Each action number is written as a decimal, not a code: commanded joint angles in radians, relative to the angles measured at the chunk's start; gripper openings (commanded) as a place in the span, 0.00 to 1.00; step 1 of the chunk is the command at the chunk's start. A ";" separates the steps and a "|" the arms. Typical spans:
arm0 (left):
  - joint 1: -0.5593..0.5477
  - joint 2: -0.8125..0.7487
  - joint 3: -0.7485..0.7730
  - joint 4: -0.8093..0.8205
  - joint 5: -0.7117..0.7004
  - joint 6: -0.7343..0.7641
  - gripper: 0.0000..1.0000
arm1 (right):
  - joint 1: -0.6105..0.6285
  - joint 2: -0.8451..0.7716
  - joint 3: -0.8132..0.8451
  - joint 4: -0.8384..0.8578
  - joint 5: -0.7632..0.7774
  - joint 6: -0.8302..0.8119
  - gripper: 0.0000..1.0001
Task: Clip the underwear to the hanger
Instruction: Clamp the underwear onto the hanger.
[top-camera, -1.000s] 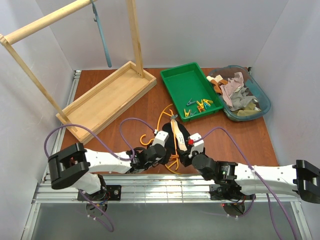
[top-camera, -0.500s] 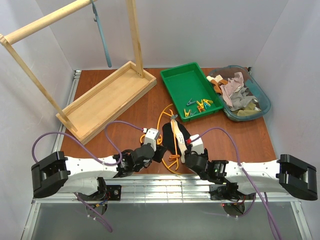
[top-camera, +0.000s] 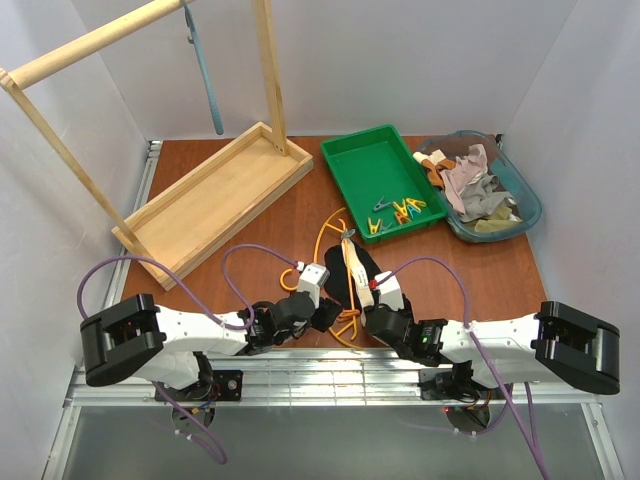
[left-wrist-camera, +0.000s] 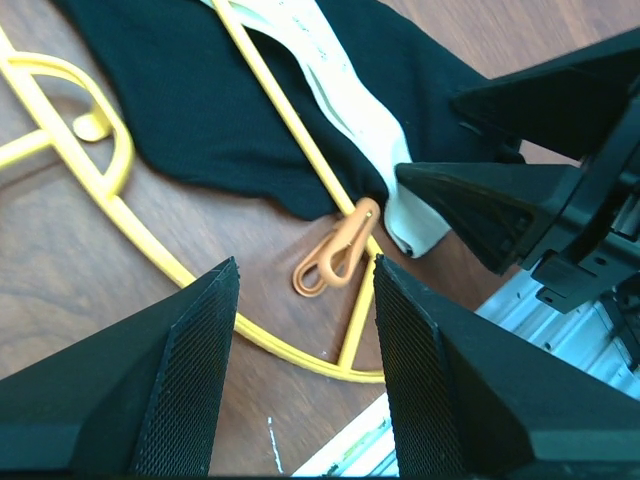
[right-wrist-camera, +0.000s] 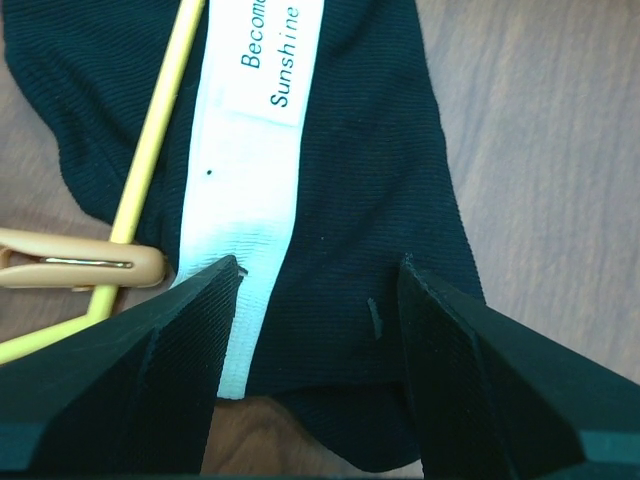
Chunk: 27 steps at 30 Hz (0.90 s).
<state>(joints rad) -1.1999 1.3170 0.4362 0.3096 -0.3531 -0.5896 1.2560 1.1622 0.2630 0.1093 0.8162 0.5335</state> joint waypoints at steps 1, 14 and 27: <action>0.000 0.007 -0.017 0.046 0.051 -0.010 0.48 | -0.003 -0.002 0.005 0.047 -0.037 0.020 0.58; -0.001 0.071 -0.080 0.132 0.082 -0.064 0.46 | -0.003 0.083 0.062 0.026 -0.048 0.003 0.62; 0.000 -0.019 -0.157 0.249 0.029 -0.035 0.51 | -0.004 0.109 0.107 -0.034 0.001 0.048 0.70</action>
<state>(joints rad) -1.1999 1.3159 0.2737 0.5362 -0.2905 -0.6357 1.2560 1.2617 0.3386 0.0998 0.7929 0.5556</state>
